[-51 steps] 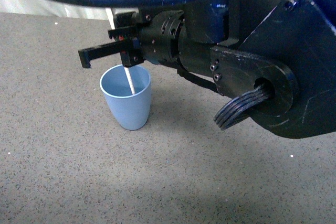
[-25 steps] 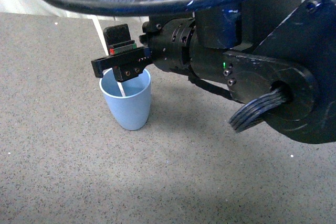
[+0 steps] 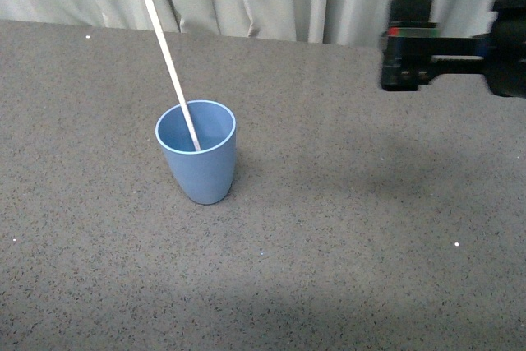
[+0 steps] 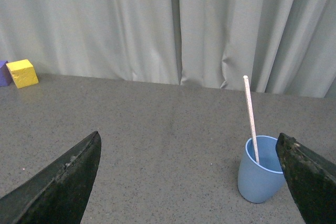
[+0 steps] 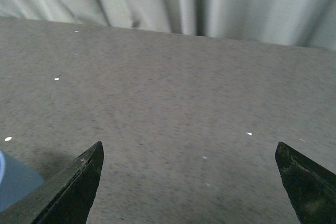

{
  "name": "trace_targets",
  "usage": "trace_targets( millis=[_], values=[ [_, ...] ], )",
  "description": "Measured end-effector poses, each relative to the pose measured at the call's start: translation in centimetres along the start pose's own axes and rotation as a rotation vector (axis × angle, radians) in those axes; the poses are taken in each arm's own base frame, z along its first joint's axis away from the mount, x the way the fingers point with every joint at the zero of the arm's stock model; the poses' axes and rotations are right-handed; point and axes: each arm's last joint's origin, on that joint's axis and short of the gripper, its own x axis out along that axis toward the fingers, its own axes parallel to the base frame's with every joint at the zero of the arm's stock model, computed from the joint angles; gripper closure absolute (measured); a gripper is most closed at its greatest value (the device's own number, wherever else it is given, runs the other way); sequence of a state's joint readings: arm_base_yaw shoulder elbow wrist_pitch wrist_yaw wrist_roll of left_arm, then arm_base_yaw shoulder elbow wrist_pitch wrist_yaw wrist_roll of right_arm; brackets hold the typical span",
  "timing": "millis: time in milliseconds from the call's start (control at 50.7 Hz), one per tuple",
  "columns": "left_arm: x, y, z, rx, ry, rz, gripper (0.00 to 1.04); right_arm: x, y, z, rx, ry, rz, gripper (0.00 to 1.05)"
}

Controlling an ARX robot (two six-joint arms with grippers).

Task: Transfer chopsticks to blue cup

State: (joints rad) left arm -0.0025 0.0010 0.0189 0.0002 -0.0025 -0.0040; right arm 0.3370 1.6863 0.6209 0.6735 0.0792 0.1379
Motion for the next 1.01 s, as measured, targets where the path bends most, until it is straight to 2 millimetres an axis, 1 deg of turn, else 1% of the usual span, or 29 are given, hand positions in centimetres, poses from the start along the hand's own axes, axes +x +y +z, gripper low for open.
trace_targets(
  millis=[79, 138, 257, 375, 434, 474, 513, 533, 553, 592, 632, 711, 750, 809, 849, 868, 947, 967, 1007],
  values=[
    [0.0, 0.0, 0.0, 0.0, 0.0, 0.0, 0.07, -1.7, -1.6, 0.1, 0.01, -0.003, -0.066, 0.09],
    [0.0, 0.0, 0.0, 0.0, 0.0, 0.0, 0.07, -2.7, -2.3, 0.1, 0.013, -0.009, -0.093, 0.09],
    [0.0, 0.0, 0.0, 0.0, 0.0, 0.0, 0.07, -6.1, -3.9, 0.1, 0.011, -0.021, -0.198, 0.09],
    [0.0, 0.0, 0.0, 0.0, 0.0, 0.0, 0.07, -9.1, -4.8, -0.5, 0.015, -0.011, -0.297, 0.09],
    [0.0, 0.0, 0.0, 0.0, 0.0, 0.0, 0.07, -10.2, -5.0, -0.8, 0.019, -0.018, -0.32, 0.09],
    [0.0, 0.0, 0.0, 0.0, 0.0, 0.0, 0.07, -11.3, -5.0, -1.0, 0.013, -0.062, -0.349, 0.09],
    [0.0, 0.0, 0.0, 0.0, 0.0, 0.0, 0.07, -11.7, -5.0, -1.3, 0.008, -0.103, -0.332, 0.11],
    [0.0, 0.0, 0.0, 0.0, 0.0, 0.0, 0.07, -11.8, -5.1, -1.5, -0.002, -0.146, -0.305, 0.15],
    [0.0, 0.0, 0.0, 0.0, 0.0, 0.0, 0.07, -12.2, -5.1, -1.6, -0.01, -0.226, -0.262, 0.2],
    [0.0, 0.0, 0.0, 0.0, 0.0, 0.0, 0.07, -12.7, -5.1, -1.8, -0.025, -0.302, -0.233, 0.27],
    [0.0, 0.0, 0.0, 0.0, -0.001, -0.002, 0.07, -13.1, -5.2, -2.0, -0.032, -0.341, -0.224, 0.32],
    [0.0, 0.0, 0.0, 0.0, 0.0, -0.001, 0.07, -13.9, -5.4, -2.3, -0.044, -0.407, -0.221, 0.5],
    [0.0, 0.0, 0.0, 0.0, 0.0, -0.001, 0.07, -14.1, -5.5, -2.7, -0.045, -0.406, -0.225, 0.57],
    [0.0, 0.0, 0.0, 0.0, 0.0, 0.0, 0.07, -14.6, -5.7, -3.6, -0.048, -0.381, -0.226, 0.72],
    [0.0, 0.0, 0.0, 0.0, 0.0, 0.0, 0.07, -14.9, -5.9, -3.7, -0.052, -0.376, -0.213, 0.79],
    [0.0, 0.0, 0.0, 0.0, 0.0, 0.0, 0.07, -15.1, -6.1, -3.8, -0.054, -0.376, -0.201, 0.84],
    [0.0, 0.0, 0.0, 0.0, 0.0, 0.0, 0.07, -15.9, -6.5, -3.9, -0.048, -0.387, -0.23, 1.02],
    [0.0, 0.0, 0.0, 0.0, -0.001, 0.0, 0.07, -16.1, -6.5, -3.9, -0.05, -0.388, -0.232, 1.04],
    [0.0, 0.0, 0.0, 0.0, 0.0, 0.0, 0.07, -16.3, -6.5, -4.0, -0.051, -0.389, -0.229, 1.04]
  ],
)
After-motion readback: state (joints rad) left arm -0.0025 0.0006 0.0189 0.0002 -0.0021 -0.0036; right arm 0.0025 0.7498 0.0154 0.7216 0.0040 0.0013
